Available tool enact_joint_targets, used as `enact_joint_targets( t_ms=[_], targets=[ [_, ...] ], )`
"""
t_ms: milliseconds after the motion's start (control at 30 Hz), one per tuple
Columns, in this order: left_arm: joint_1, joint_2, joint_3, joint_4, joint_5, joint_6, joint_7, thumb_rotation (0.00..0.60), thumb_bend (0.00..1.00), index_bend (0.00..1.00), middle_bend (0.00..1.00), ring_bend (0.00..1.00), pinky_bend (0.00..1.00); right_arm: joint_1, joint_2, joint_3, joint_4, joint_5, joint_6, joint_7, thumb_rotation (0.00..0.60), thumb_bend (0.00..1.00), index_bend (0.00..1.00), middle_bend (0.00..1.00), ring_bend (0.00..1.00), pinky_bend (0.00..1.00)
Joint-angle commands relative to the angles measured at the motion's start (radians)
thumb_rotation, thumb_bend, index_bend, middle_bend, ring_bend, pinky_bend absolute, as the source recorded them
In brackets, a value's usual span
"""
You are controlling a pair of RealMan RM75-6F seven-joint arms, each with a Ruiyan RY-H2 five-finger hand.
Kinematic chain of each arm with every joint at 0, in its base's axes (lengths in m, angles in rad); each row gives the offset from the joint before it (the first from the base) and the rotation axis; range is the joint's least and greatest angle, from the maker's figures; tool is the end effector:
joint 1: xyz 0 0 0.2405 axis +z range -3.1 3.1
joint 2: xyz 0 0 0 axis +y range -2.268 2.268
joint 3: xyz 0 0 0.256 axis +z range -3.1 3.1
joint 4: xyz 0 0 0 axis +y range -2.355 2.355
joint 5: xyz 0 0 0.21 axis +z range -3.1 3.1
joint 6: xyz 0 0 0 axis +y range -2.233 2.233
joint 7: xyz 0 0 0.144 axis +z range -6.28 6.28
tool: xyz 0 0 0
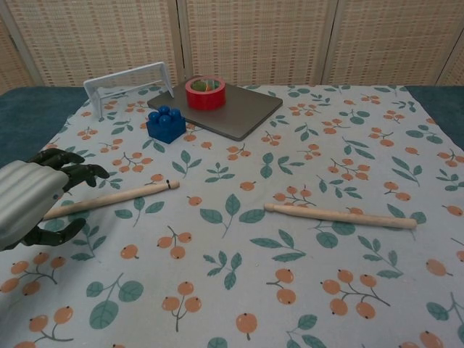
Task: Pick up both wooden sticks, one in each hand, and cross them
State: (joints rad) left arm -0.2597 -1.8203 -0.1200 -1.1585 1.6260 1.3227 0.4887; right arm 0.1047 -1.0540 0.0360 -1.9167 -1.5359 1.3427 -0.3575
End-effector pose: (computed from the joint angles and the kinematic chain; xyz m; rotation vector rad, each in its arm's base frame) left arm -0.2327 0.2332 -0.0483 -1.6853 -0.5875 -0.8507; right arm -0.2491 -0.1754 0.1333 1.6068 -0.8687 0.7838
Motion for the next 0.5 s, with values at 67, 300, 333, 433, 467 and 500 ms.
enact_joint_targets(
  t_ms=[67,300,333,433,467,500],
  targets=[
    [-0.038,-0.037,-0.02,0.049,-0.035,-0.037,0.052,0.6,0.36,0.25,0.3,0.15,0.12,0.023,0.006,0.001,0.007,0.027,-0.042,0.009,0.6,0.32,0.0,0.0,0.0,0.0],
    [-0.067,-0.07,-0.038,0.118,-0.088,-0.052,0.093,0.6,0.36,0.31,0.36,0.17,0.12,0.04,0.02,-0.002,0.007,0.037,-0.057,0.013,0.6,0.32,0.0,0.0,0.0,0.0],
    [-0.069,-0.073,-0.038,0.129,-0.094,-0.052,0.092,0.6,0.36,0.31,0.37,0.18,0.12,0.041,0.02,-0.003,0.007,0.038,-0.058,0.012,0.6,0.32,0.0,0.0,0.0,0.0],
    [-0.076,-0.08,-0.033,0.156,-0.108,-0.058,0.096,0.6,0.36,0.34,0.4,0.2,0.12,0.045,0.02,-0.006,0.008,0.042,-0.061,0.007,0.6,0.32,0.0,0.0,0.0,0.0],
    [-0.078,-0.082,-0.031,0.164,-0.112,-0.059,0.097,0.6,0.36,0.35,0.4,0.2,0.12,0.046,0.019,-0.006,0.007,0.044,-0.061,0.005,0.6,0.32,0.0,0.0,0.0,0.0],
    [-0.08,-0.084,-0.029,0.17,-0.115,-0.059,0.098,0.6,0.36,0.35,0.4,0.2,0.12,0.047,0.019,-0.007,0.006,0.045,-0.06,0.002,0.6,0.32,0.0,0.0,0.0,0.0]
  ],
)
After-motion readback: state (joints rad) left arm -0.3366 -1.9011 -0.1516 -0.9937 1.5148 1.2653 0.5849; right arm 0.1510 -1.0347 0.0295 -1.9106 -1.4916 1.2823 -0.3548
